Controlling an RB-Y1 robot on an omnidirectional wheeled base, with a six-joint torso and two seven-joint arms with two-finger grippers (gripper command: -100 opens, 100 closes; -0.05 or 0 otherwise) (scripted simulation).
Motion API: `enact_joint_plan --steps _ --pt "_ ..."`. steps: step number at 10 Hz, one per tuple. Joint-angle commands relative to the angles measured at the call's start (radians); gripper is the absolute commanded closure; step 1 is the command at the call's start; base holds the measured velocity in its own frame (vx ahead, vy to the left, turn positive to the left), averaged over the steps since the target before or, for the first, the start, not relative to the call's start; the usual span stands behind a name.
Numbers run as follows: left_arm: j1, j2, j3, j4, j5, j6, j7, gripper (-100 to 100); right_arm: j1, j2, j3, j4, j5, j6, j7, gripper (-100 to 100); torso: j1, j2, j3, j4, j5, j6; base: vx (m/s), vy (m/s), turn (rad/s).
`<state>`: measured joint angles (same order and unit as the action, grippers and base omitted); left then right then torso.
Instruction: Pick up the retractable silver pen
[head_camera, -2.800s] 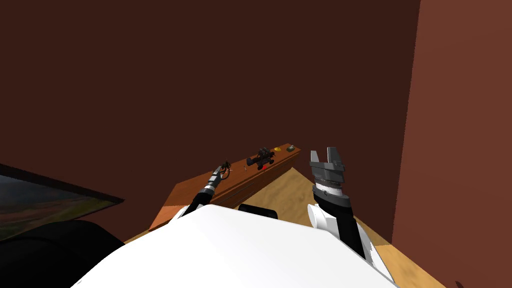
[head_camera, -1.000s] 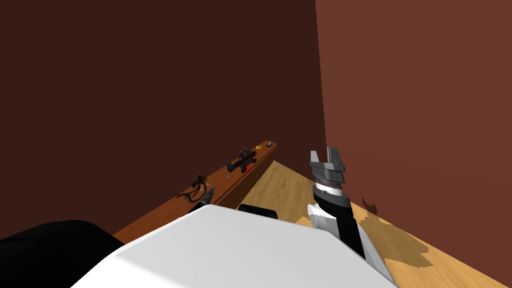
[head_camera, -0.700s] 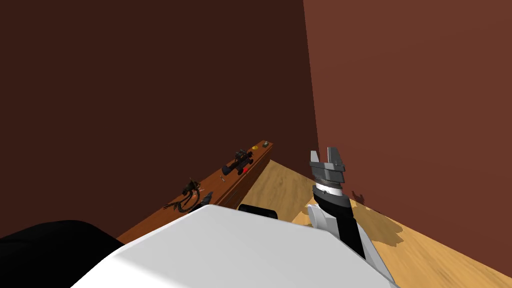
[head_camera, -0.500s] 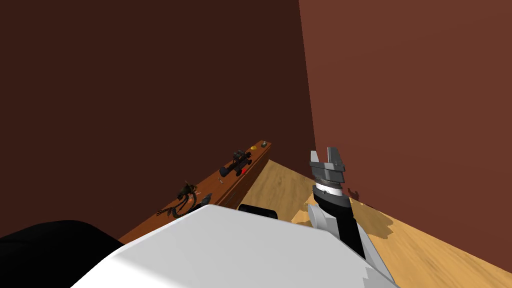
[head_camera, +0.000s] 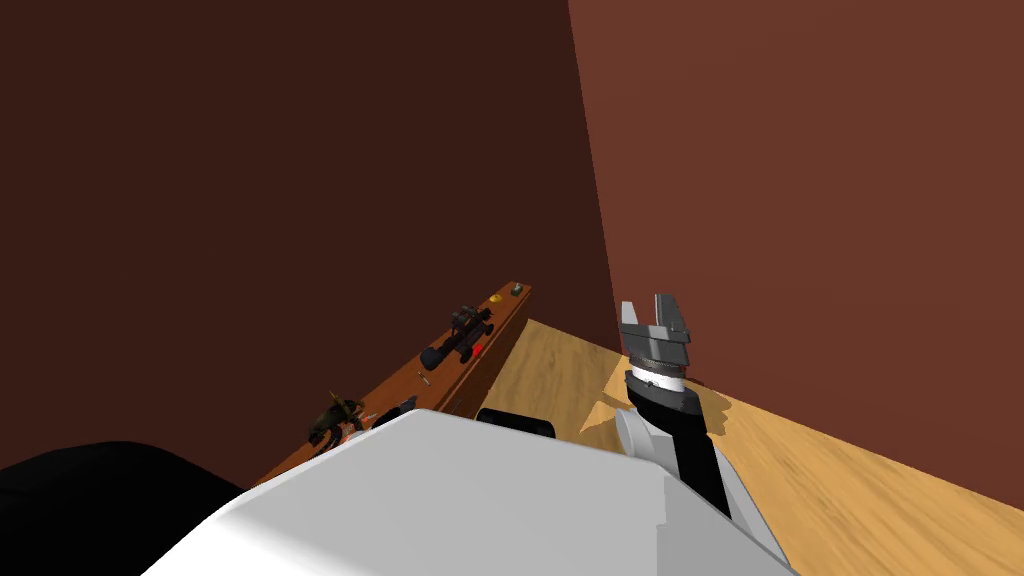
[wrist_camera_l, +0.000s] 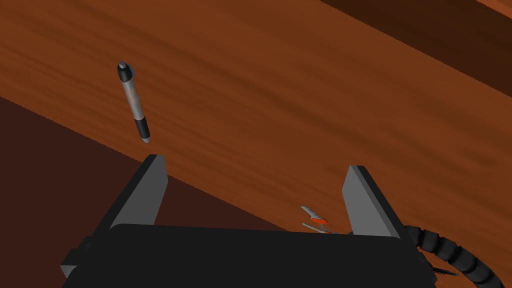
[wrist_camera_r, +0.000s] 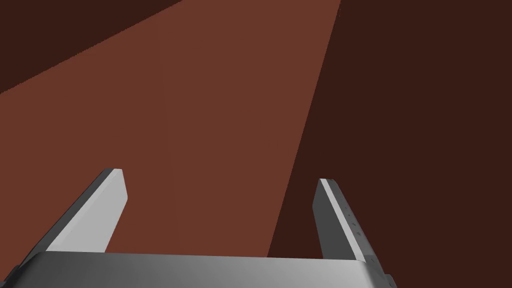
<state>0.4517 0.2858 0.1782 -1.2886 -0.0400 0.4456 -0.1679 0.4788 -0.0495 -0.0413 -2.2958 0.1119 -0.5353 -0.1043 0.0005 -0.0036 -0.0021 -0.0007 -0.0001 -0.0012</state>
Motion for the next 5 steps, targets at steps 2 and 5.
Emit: enact_joint_plan --steps 2,5 --pt "-0.048 0.017 0.021 0.073 0.002 0.057 -0.059 -100 0.0 0.0 0.0 0.0 0.0 0.0 0.0 0 0.0 -0.001 0.0 0.0 0.0 0.0 0.072 0.027 -0.254" --pt "-0.099 0.036 0.042 0.142 0.005 0.108 -0.117 -100 0.0 0.0 0.0 0.0 0.0 0.0 0.0 0 0.001 -0.002 -0.001 0.0 0.0 0.0 0.084 0.032 -0.169"
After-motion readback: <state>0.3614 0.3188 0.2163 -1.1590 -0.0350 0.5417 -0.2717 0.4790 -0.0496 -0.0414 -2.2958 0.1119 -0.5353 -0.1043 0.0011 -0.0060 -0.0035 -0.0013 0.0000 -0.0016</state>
